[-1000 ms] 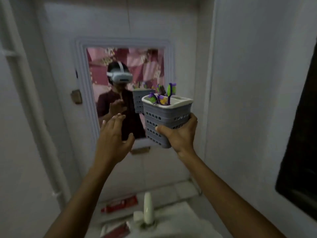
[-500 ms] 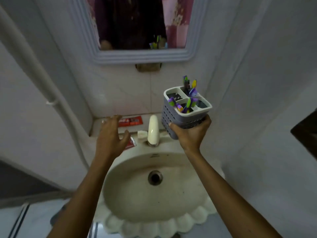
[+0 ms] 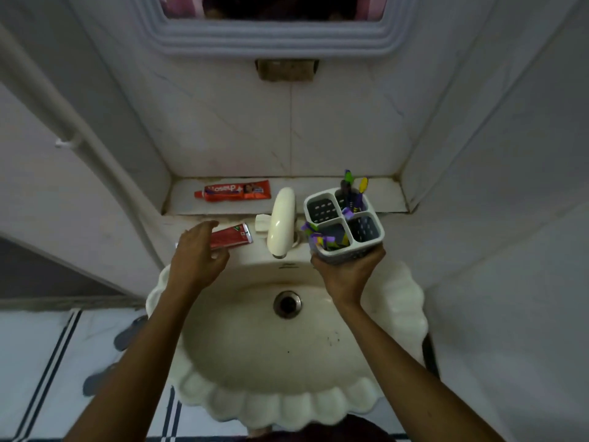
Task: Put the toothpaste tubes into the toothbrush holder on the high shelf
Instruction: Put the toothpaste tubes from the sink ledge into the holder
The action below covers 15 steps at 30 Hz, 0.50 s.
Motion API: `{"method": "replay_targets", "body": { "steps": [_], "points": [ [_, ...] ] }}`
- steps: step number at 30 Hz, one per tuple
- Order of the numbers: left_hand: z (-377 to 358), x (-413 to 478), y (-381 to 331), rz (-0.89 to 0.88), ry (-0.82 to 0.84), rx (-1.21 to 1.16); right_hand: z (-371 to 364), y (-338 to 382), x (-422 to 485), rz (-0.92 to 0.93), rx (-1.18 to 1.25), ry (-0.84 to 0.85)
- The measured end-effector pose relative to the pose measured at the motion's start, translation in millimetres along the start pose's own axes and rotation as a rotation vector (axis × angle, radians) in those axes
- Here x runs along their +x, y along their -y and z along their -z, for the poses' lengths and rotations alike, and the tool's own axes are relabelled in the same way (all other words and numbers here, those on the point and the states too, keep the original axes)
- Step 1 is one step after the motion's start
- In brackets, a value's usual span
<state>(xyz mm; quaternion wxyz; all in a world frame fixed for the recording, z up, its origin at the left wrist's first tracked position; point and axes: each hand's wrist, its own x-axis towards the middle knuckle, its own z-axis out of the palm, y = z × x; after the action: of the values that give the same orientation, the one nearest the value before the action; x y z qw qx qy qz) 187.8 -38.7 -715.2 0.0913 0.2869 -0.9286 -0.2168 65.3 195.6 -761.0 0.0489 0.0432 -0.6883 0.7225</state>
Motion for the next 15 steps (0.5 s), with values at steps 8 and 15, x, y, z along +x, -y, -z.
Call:
{"method": "replay_targets", "body": {
  "steps": [8,15],
  "points": [
    [0,16,26,0.054,0.093,0.140,-20,-2,-4,-0.011,0.021,-0.086],
    [32,22,29,0.015,0.160,-0.024,-21,-19,1,0.008,-0.079,-0.078]
  ]
}}
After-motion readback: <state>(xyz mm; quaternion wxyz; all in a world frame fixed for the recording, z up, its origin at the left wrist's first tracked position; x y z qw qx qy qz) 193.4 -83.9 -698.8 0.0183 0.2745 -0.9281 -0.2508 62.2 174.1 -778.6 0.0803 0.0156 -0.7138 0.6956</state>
